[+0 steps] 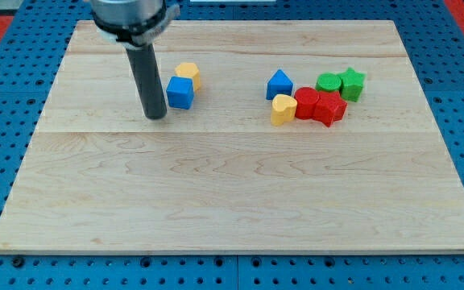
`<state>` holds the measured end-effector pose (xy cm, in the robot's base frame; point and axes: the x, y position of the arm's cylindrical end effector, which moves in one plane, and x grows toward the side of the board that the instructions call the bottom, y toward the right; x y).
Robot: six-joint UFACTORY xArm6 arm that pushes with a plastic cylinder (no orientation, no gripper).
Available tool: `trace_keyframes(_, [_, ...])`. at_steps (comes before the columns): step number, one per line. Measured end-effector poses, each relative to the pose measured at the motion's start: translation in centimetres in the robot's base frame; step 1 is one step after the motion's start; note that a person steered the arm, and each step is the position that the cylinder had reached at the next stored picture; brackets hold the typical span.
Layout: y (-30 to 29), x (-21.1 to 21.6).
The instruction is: Push blue triangle towards top of the board
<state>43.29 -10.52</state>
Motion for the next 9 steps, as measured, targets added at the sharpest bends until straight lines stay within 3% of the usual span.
trace_keyframes(1, [5.6, 4.3])
trace_keyframes(2, [9.3, 1.4])
trace_keyframes(4, [10.8, -4.5])
trace_keyframes(6, [18.5, -5.6])
trace_keyframes(8, [16.0, -13.4])
trace_keyframes(9, [15.7, -13.6])
